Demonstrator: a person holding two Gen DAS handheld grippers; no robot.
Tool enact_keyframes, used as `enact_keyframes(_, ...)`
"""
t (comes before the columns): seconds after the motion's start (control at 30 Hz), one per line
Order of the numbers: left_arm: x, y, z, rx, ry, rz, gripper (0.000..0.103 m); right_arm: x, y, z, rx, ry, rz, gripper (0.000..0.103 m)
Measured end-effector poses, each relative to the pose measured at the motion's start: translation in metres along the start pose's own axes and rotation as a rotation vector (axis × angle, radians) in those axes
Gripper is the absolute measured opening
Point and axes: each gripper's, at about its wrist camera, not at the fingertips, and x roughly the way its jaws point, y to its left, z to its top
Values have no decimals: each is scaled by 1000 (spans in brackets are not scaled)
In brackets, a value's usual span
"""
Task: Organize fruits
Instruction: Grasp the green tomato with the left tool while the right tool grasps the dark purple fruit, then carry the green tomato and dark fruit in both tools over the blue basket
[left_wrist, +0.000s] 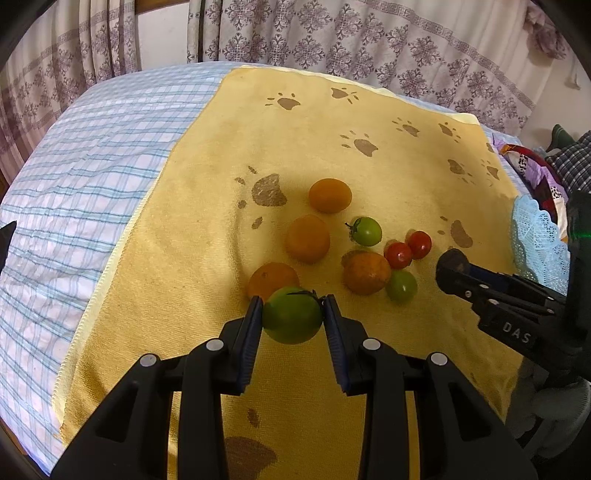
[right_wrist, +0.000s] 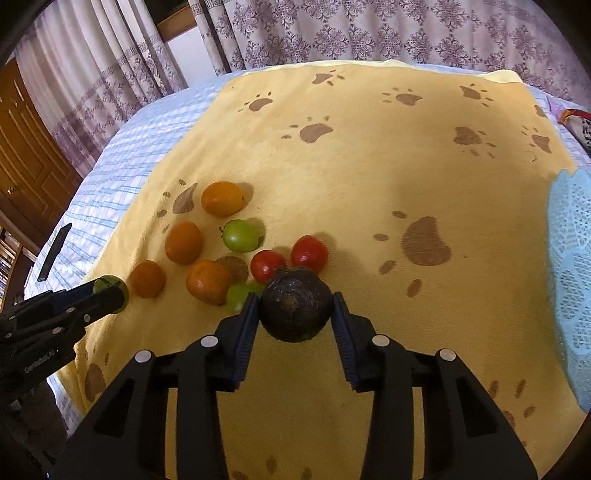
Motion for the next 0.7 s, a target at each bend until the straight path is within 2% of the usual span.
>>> enact_keyframes(0.7, -12, -19, 0, 47, -26, -34, 34, -40, -31, -14, 55, -42, -12, 41)
